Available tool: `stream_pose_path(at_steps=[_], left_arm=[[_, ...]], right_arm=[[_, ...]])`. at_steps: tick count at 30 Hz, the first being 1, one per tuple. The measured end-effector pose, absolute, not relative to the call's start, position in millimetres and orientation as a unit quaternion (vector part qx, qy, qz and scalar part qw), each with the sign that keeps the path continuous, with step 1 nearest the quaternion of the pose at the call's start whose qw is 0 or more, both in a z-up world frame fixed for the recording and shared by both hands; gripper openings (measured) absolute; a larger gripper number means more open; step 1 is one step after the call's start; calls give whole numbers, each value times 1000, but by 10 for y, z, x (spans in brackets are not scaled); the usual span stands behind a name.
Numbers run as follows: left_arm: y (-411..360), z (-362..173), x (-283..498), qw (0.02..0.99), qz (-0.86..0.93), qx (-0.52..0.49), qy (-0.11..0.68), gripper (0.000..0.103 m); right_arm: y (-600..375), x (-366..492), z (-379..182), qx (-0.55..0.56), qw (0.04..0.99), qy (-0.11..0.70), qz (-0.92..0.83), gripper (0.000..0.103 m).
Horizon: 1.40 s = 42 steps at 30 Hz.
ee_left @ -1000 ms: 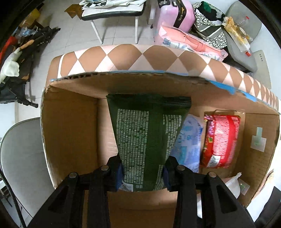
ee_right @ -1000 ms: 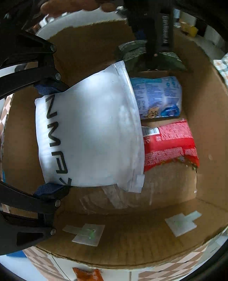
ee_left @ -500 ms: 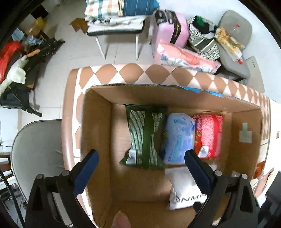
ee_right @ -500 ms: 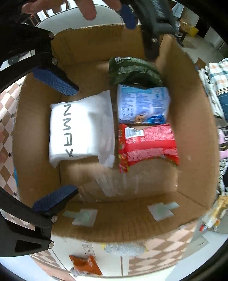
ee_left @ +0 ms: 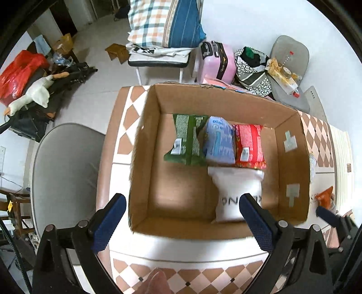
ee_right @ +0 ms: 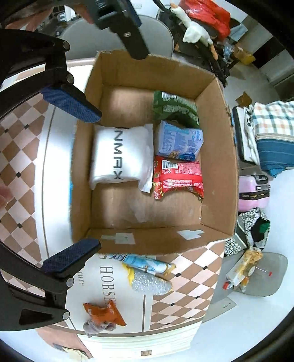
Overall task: Organize soft objects
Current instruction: 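Lower both bags into the box and open both tools, then grasp the silver sponge with left tool while right tool grasps orange snack bag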
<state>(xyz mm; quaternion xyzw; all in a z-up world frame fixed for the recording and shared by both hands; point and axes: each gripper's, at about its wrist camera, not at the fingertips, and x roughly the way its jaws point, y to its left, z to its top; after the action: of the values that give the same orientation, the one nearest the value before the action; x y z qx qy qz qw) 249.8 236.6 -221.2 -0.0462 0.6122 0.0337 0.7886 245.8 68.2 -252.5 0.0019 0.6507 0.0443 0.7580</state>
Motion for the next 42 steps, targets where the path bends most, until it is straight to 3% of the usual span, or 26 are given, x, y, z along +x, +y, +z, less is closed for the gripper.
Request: stream_pose_path(at_steps=[13,22,28,31,32,42], left_arm=[[2020,-1767,2098,816,22,-47,575,103],[540,-1515,2618,824,-73,77,556,102],[-681,-2165,3267,751,-152,150,625,102],[-1131,-2665,3498,700,-168,178,671,83],[-1241,-2806,3538,686,-169,183,684,81],[-1777,-3858,3817,587,-176,185,768,81]], right_arm=[[348,2194,-2151,45,776,624,83,103],[-1150,2280,-1986,120,774,621,28,103],[-2338,2431,-2581,109,740,661,-64,103],[-2686,2521,-3039,114,709,694,-58,102],[-2757,2539,-3149,116,700,702,-57,101],[-2961,2676,-3900,94,655,750,-17,101]])
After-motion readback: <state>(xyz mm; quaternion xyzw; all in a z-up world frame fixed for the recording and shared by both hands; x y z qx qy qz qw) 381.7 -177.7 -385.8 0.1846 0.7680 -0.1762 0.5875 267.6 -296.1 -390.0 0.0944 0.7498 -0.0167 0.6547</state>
